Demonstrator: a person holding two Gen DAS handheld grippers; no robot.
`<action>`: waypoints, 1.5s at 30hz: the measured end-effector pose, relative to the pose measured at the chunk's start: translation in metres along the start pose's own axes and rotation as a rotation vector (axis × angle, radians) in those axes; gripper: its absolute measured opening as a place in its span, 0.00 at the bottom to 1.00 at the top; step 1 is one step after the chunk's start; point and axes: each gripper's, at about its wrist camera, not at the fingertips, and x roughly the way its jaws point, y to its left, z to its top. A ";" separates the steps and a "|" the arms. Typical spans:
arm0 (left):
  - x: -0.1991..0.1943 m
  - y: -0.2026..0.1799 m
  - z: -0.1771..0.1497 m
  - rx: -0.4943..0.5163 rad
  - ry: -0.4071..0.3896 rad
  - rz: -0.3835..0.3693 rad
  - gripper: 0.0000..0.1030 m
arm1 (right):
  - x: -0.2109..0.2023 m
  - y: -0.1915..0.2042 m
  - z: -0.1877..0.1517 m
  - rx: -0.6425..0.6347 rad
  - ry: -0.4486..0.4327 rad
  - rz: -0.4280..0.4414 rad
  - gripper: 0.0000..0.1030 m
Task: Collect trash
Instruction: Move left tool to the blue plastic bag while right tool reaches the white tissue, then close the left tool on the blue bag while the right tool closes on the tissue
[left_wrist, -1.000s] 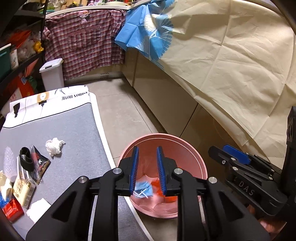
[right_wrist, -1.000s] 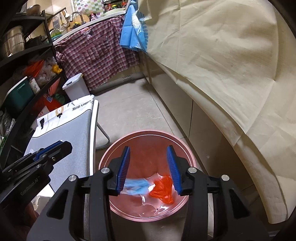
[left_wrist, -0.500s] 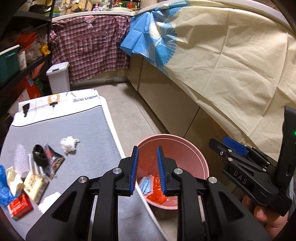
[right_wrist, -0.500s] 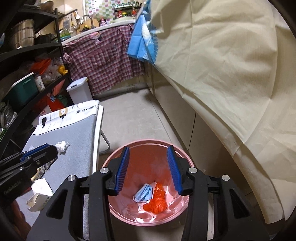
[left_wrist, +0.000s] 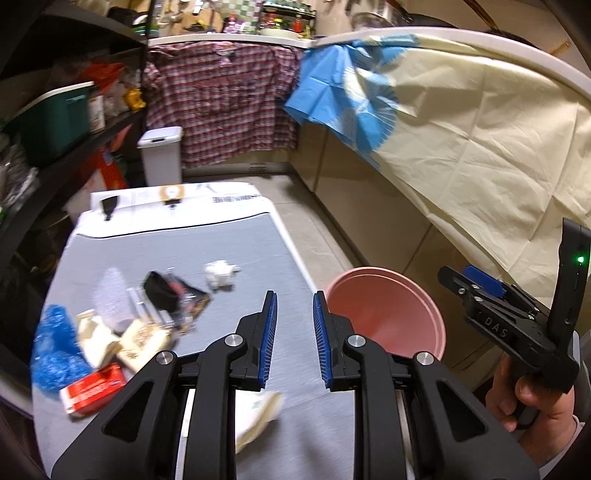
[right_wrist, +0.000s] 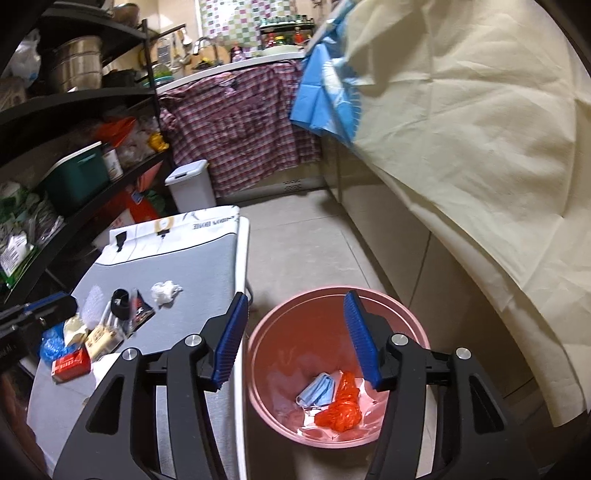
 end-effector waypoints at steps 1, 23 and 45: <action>-0.005 0.008 0.000 -0.007 -0.002 0.008 0.20 | -0.001 0.003 0.000 -0.005 0.001 0.004 0.53; -0.043 0.164 -0.023 -0.111 -0.007 0.211 0.20 | 0.035 0.089 0.018 -0.105 0.072 0.283 0.33; -0.008 0.235 -0.037 -0.201 0.059 0.370 0.46 | 0.164 0.172 0.010 -0.239 0.233 0.390 0.33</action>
